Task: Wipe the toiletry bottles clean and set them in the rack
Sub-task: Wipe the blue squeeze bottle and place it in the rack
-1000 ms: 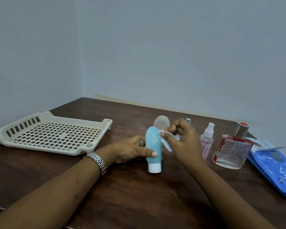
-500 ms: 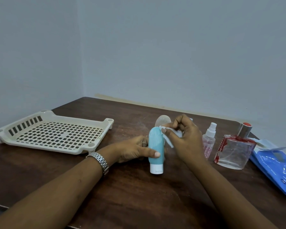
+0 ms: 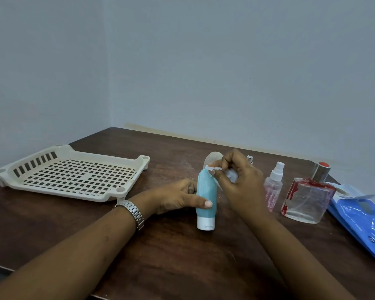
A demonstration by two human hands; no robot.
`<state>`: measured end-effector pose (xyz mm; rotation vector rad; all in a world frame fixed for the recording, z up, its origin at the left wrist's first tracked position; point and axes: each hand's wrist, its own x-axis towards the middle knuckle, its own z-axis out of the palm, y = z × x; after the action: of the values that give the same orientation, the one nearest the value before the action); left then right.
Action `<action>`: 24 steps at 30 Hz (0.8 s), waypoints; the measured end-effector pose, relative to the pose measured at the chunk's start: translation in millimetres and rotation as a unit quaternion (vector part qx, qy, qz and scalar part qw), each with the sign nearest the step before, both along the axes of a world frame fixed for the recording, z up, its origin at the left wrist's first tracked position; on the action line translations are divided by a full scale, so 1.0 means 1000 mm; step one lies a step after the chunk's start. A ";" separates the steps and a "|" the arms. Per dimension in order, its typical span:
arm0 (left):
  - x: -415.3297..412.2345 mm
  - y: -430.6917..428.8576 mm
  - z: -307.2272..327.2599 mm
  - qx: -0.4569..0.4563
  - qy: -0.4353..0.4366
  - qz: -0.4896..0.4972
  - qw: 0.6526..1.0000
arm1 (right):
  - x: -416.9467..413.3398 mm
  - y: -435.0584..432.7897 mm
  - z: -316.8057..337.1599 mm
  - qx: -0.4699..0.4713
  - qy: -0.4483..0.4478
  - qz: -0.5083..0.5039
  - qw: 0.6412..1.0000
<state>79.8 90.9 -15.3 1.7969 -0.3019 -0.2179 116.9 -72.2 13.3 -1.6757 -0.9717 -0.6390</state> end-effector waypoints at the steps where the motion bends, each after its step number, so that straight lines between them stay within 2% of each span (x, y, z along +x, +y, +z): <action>1: 0.000 0.000 0.000 0.002 -0.001 -0.001 1.000 | 0.001 -0.001 0.000 -0.005 -0.005 -0.001 1.000; 5: 0.001 -0.002 0.000 0.001 -0.004 0.000 1.000 | 0.005 -0.001 -0.001 -0.010 0.015 -0.004 1.000; 10: 0.000 -0.001 -0.001 -0.019 -0.002 -0.004 1.000 | -0.003 0.001 -0.003 -0.093 -0.069 -0.003 0.993; 15: 0.001 -0.002 -0.001 -0.024 -0.005 0.007 1.000 | 0.000 0.003 -0.003 -0.098 -0.083 -0.017 0.992; 20: -0.002 -0.001 -0.001 -0.032 -0.012 0.000 0.999 | -0.006 0.001 -0.007 -0.201 -0.181 -0.004 0.963; 24: 0.001 -0.003 -0.002 -0.028 -0.006 0.007 1.000 | 0.002 0.002 -0.003 -0.157 -0.135 -0.026 0.978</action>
<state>80.8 87.4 -17.4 1.7442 -0.3003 -0.1873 119.0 -69.8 10.0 -1.9294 -1.2788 -0.7937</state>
